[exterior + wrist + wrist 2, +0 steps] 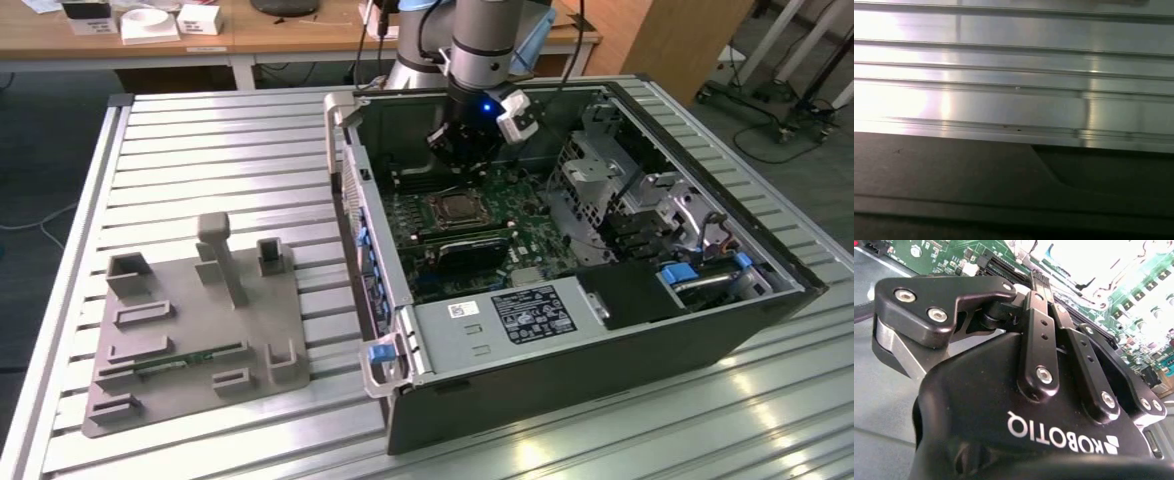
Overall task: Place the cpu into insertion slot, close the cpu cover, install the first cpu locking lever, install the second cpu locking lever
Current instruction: 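Install the first cpu locking lever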
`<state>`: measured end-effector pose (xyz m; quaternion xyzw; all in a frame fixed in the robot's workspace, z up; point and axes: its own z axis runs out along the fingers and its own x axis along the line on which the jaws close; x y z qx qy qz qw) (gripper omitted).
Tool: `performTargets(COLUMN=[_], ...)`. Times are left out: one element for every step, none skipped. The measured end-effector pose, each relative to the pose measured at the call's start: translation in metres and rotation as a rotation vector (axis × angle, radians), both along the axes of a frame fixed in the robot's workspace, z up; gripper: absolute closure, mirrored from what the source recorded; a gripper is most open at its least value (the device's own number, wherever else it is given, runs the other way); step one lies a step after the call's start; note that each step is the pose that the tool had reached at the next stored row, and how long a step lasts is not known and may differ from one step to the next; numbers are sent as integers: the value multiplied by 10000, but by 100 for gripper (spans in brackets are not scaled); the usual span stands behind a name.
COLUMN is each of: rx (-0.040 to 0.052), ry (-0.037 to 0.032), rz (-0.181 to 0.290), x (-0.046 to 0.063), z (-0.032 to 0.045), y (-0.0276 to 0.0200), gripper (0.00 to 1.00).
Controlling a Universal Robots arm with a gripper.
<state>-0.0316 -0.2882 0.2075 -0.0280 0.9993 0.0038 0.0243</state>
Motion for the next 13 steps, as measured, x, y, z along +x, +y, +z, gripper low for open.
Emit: performTargets(rx=[1, 4, 4, 5, 4, 4, 5, 6, 7, 7, 5, 4, 4], ry=[-1, -2, -2, -3, -3, -3, -3, -2, -3, -5, -4, -2, -3], rz=[0, 2, 2, 1, -1, -3, -4, -5, -7, -6, -7, -7, -8], x=[1, 1, 1, 1, 1, 1, 1, 1, 1, 2, 1, 1, 2], z=[-1, -1, -2, -2, 1, 6, 12, 18, 21, 21, 22, 22, 22], y=[0, -3, -4, -5, -6, -6, -7, -7, -8, -9, -10, -11, -13], gripper=[90, 90, 90, 90, 90, 90, 90, 90, 90, 90, 90, 90, 90])
